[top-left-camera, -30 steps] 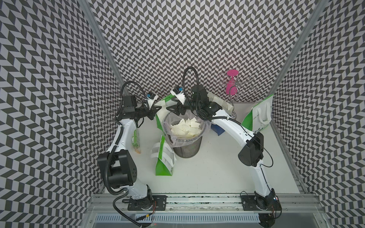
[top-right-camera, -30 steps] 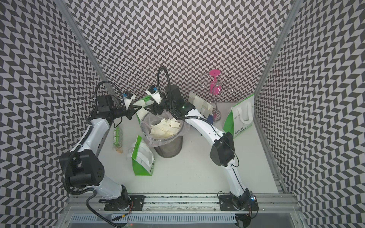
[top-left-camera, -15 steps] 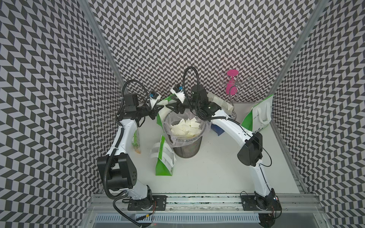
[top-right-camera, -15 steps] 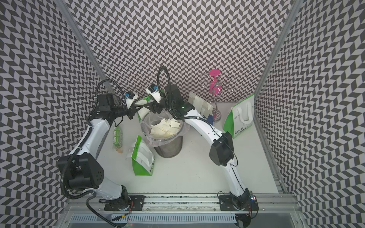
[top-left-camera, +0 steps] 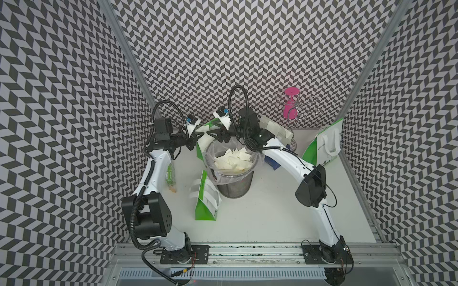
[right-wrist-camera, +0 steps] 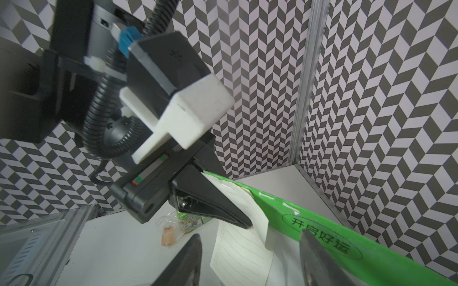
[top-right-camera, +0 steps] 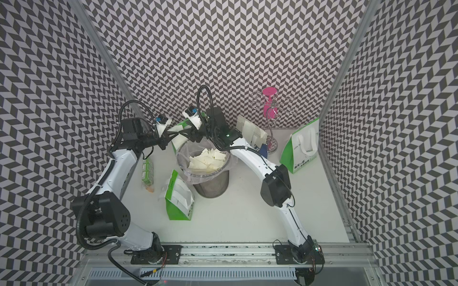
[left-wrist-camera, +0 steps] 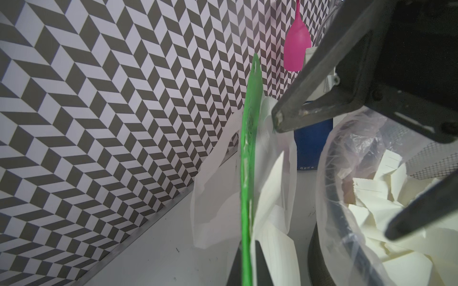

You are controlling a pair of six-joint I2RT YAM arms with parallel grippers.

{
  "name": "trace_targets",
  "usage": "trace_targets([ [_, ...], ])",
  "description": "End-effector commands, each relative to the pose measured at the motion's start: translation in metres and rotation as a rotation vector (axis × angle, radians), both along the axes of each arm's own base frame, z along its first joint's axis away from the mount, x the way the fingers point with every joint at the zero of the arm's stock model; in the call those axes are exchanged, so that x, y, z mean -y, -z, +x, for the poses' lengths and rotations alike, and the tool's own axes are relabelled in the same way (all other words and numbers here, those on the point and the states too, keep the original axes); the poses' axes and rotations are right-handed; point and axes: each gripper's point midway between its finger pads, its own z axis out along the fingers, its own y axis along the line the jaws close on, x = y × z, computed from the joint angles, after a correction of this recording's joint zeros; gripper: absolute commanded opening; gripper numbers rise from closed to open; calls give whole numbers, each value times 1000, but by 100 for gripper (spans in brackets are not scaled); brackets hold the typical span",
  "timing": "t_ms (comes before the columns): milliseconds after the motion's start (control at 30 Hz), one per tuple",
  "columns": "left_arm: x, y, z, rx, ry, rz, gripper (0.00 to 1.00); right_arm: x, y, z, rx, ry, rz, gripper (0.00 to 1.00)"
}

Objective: Shred takeout receipts and throw away
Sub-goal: Adjust the takeout bag at the center of the board.

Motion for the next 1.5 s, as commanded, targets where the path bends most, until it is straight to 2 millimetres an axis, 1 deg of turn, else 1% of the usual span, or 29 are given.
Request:
trace_targets([
  [0,-10,-5,1,43,-9,3,0,13,-45,-10,87,10,62,63],
  [167,-28,10,5,26,-49,10,0,28,-57,-13,101,28,63,67],
  [300,-30,22,8,-1,-44,15,0,36,-62,-12,111,41,49,69],
  [433,-30,36,7,-33,-28,35,0,44,-63,-7,122,62,36,70],
  [567,-33,37,3,-26,-2,17,0,54,-64,2,132,87,29,72],
  [700,-37,46,3,-38,1,36,0,63,-62,11,145,111,8,73],
  [767,-34,42,2,-27,26,26,0,69,-59,18,146,125,-4,73],
  [900,-28,23,1,35,112,2,0,80,-56,27,164,135,-21,74],
  [1133,-23,6,4,97,207,34,0,99,-46,40,185,124,-64,78],
  [1300,-13,-14,11,156,264,41,0,103,-40,51,219,107,-90,81],
  [1367,-7,-18,15,170,288,54,0,104,-41,54,226,102,-88,82],
  [1467,1,-26,21,186,326,62,0,107,-36,61,231,108,-92,82],
])
